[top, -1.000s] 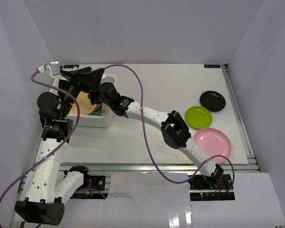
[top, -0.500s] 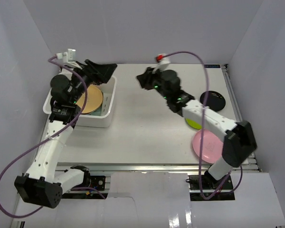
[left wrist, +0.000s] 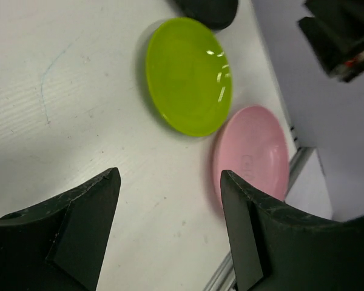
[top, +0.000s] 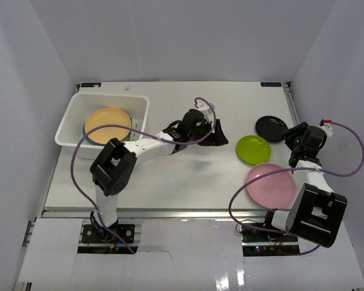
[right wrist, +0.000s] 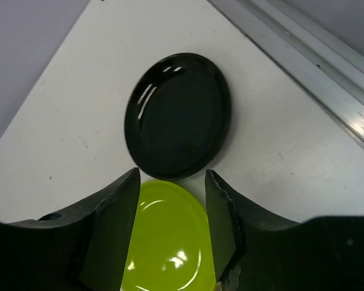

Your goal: Place the plates into the plastic bin on the countertop

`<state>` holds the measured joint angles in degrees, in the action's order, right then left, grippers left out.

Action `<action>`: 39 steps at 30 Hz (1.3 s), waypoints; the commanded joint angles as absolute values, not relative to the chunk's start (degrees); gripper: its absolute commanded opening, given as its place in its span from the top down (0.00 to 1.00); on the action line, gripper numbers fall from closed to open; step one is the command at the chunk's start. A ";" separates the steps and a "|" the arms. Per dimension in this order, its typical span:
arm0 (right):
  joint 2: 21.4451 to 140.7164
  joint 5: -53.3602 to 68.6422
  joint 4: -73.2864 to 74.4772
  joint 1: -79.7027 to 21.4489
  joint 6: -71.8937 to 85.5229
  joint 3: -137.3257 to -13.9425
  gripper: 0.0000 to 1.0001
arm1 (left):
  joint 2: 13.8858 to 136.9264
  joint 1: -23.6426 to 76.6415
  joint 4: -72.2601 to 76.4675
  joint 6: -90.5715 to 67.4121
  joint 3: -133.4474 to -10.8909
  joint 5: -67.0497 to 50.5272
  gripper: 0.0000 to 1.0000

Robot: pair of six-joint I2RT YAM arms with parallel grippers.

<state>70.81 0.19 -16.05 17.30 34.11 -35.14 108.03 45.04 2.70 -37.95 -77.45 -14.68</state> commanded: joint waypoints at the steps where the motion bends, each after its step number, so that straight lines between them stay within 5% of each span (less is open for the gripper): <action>1: 71.45 5.18 -19.42 21.87 36.82 -33.05 0.46 | 113.62 47.37 0.62 -38.23 -83.22 -10.99 0.23; 21: 99.65 17.32 -39.90 26.37 51.94 -33.05 0.40 | 138.60 48.34 1.14 -46.84 -102.04 -15.29 0.30; 33: 108.89 13.71 -45.09 22.68 57.04 -38.40 0.69 | 142.82 49.57 0.35 -46.41 -106.08 -15.82 0.33; 39: 108.11 13.18 -46.66 22.50 57.22 -37.80 0.90 | 144.84 50.36 -1.76 -45.97 -107.75 -16.35 0.45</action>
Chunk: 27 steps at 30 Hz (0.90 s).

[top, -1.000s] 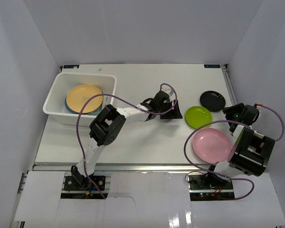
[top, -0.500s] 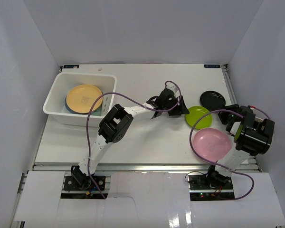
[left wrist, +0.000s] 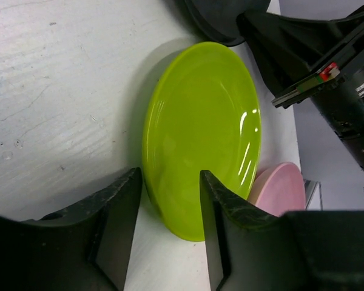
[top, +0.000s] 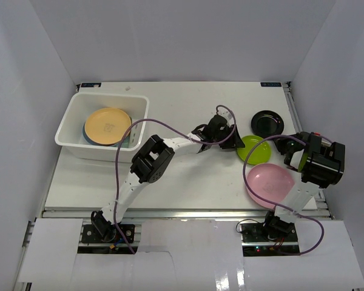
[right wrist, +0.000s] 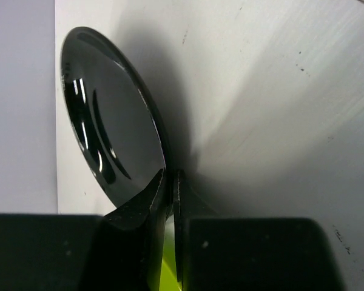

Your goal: Place the plates into the plastic bin on the countertop

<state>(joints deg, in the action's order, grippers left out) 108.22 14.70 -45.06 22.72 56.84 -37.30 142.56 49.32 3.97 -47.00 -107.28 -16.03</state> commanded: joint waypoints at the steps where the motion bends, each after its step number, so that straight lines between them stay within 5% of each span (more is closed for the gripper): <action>1: 107.67 13.10 -47.54 22.50 57.30 -36.84 0.91 | 145.54 50.45 -2.37 -45.79 -108.28 -16.35 0.47; 5: 103.20 13.36 -48.51 22.50 57.04 -35.95 0.92 | 145.99 50.62 -3.78 -44.65 -109.34 -14.95 0.70; 8: 99.33 14.76 -48.69 22.50 56.87 -36.04 0.92 | 144.77 50.36 -4.92 -43.42 -108.90 -12.49 1.00; 18: 86.40 17.40 -43.61 18.74 52.48 -40.51 0.92 | 112.74 41.40 11.50 -42.19 -84.39 -11.78 1.00; 27: 82.97 14.34 -37.45 1.70 45.01 -46.84 0.92 | 79.65 22.43 1.09 -41.40 -66.63 -2.66 1.00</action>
